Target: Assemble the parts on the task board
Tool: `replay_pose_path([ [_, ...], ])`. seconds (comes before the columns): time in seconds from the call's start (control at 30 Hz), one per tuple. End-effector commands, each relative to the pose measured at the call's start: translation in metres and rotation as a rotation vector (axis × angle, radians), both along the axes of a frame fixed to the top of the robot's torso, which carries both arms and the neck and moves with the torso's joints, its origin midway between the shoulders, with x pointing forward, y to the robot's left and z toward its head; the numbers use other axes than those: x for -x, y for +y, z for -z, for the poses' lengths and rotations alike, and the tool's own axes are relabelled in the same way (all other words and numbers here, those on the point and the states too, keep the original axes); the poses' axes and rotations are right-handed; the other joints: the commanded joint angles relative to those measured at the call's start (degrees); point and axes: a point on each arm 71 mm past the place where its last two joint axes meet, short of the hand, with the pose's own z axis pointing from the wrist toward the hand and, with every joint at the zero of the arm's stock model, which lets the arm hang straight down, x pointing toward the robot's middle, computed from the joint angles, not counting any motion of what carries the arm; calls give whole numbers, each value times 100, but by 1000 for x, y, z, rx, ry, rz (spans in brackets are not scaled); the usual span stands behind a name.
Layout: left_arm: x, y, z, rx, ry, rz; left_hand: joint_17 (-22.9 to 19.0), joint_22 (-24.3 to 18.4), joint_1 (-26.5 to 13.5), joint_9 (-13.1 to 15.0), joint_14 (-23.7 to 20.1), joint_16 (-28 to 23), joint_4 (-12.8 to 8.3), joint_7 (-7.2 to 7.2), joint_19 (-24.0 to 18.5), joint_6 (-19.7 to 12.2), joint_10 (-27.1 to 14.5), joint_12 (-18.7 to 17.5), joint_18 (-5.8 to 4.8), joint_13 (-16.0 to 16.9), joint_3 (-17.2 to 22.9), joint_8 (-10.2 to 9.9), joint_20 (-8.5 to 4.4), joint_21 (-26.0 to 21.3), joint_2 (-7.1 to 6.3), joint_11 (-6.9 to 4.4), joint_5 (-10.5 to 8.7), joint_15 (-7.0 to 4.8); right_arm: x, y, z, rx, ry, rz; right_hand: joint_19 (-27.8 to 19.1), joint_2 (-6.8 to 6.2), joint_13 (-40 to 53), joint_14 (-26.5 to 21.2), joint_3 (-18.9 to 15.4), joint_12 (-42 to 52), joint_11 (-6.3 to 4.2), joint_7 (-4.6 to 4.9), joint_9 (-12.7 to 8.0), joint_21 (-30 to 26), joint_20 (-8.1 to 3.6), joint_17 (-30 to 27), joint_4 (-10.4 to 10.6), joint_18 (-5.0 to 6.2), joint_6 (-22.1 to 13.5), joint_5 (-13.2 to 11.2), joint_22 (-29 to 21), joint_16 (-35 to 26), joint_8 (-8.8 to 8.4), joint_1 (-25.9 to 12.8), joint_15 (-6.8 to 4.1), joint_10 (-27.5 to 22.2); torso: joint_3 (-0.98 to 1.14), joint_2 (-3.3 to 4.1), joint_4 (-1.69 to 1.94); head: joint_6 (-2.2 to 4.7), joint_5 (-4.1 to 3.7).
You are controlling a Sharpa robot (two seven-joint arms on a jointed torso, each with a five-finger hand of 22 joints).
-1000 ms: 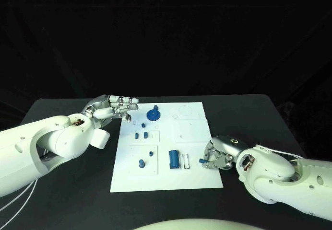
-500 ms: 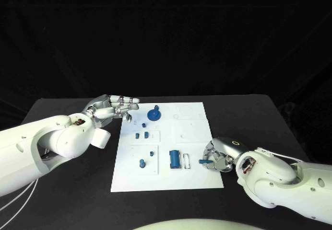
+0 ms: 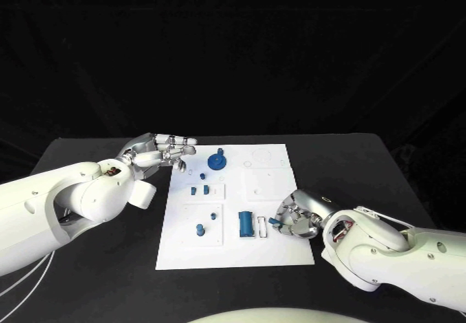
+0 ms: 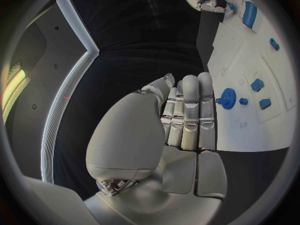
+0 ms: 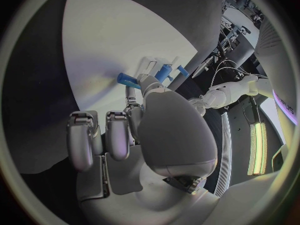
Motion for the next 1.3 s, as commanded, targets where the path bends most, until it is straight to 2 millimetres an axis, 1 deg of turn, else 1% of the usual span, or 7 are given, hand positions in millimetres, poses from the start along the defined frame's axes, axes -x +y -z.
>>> replay_pose_path([
  [0.03, 1, -3, -1, 9, -8, 20, -5, -8, -26, -5, -21, -18, 2, 1, -47, -34, -43, 34, 76, 8, -40, 20, 5, -36, 19, 13, 14, 1, -1, 2, 3, -50, 43, 33, 490, -10, -51, 416, 62, 24, 11, -73, 126, 34, -47, 593, 17, -69, 56, -14, 1435, 25, 45, -93, -43, 38, -1, -1, 4, -4, -1],
  [0.23, 1, -4, -1, 10, -8, 22, -5, -8, -26, -5, -21, -18, 2, 1, -47, -34, -43, 34, 76, 8, -40, 20, 5, -36, 19, 13, 14, 1, -3, 10, 6, -61, 72, 25, 498, -64, -22, 421, 143, 67, 13, -73, 154, 53, -45, 615, 150, -74, 86, -57, 1440, 37, 66, -365, -40, 64, 3, 2, 2, 3, 1],
  [0.37, 1, -4, -1, 10, -8, 23, -5, -8, -26, -5, -21, -18, 2, 1, -47, -34, -43, 34, 76, 8, -40, 20, 5, -36, 19, 13, 14, 1, -4, 13, 9, -59, 86, 18, 507, -61, 42, 427, 50, 167, 9, -83, 186, 73, -44, 642, 189, -78, 143, 182, 1446, 53, 105, -732, -41, 111, -3, 0, 5, 6, -5],
  [0.5, 1, -4, -2, 10, -7, 24, -5, -8, -26, -5, -21, -18, 2, 1, -47, -34, -43, 34, 76, 8, -40, 20, 5, -36, 19, 13, 14, 1, -6, 16, 11, -55, 94, 16, 525, -33, 96, 433, -27, 252, -5, -101, 212, 114, -51, 673, 187, -87, 184, 41, 1458, 71, 138, -899, -52, 148, -1, 4, 6, 4, 4],
  [0.77, 2, -4, -2, 12, -5, 24, -5, -8, -26, -5, -21, -18, 2, 1, -47, -34, -43, 34, 76, 8, -40, 20, 5, -36, 19, 13, 14, 1, -6, 20, 13, -41, 113, 0, 547, 31, 211, 443, -178, 432, -23, -123, 250, 166, -66, 720, 196, -98, 240, 55, 1473, 100, 185, -1178, -68, 216, 3, 4, 0, 0, 15],
  [1.23, 2, -4, -1, 14, 1, 24, -9, -13, -21, -9, -22, -17, 0, 2, -44, -41, -56, 39, 77, 11, -46, 19, 6, -44, 23, 16, 15, 1, -7, 22, 14, -21, 114, -21, 554, -8, 304, 444, -509, 567, -30, -132, 294, 183, -78, 732, 207, -102, 265, 42, 1478, 107, 236, -1530, -75, 260, 2, -1, -6, -2, 35],
  [1.3, 2, -4, -1, 14, 1, 23, -9, -13, -21, -9, -22, -17, 0, 2, -44, -41, -56, 39, 77, 11, -46, 19, 6, -44, 23, 16, 15, 1, -7, 23, 14, -20, 110, -24, 553, -8, 310, 444, -624, 571, -26, -129, 301, 179, -75, 731, 208, -101, 266, -102, 1477, 107, 244, -1661, -71, 260, 2, -1, -7, -1, 35],
])
